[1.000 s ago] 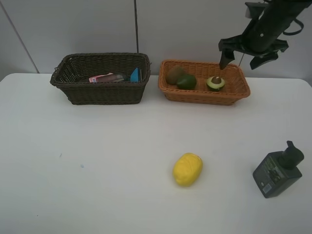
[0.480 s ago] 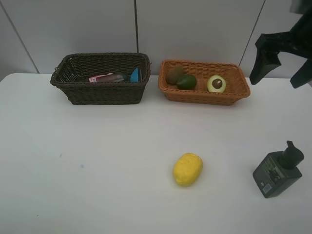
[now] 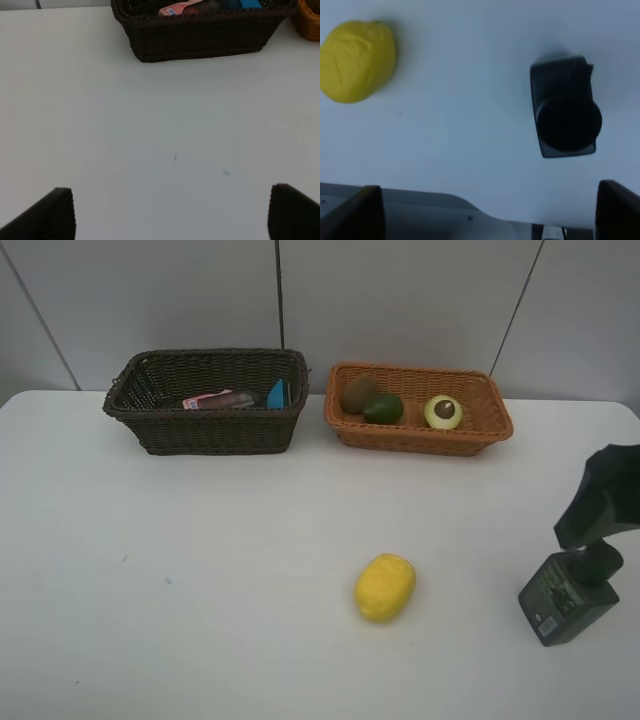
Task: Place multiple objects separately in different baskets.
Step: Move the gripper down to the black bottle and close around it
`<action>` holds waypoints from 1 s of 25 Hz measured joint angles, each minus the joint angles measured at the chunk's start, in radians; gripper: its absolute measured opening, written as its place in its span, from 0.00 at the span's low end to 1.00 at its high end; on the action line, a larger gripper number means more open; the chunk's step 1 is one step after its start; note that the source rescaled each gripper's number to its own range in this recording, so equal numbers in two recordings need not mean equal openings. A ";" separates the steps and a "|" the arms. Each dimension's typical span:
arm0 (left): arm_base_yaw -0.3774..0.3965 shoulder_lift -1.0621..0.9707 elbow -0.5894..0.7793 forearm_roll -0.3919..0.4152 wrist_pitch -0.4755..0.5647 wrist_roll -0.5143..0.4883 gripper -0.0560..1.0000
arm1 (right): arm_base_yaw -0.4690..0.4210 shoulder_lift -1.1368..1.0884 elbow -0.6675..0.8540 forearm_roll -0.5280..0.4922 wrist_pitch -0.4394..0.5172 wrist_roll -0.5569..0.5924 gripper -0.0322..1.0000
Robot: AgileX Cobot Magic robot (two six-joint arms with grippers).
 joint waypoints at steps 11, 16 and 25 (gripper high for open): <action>0.000 0.000 0.000 0.000 0.000 0.000 1.00 | 0.000 -0.008 0.079 -0.077 -0.023 0.018 1.00; 0.000 0.000 0.000 0.000 0.000 0.000 1.00 | 0.000 -0.008 0.079 -0.064 -0.013 0.017 1.00; 0.000 0.000 0.000 0.000 0.000 0.000 1.00 | 0.000 -0.008 0.079 0.011 -0.007 -0.034 1.00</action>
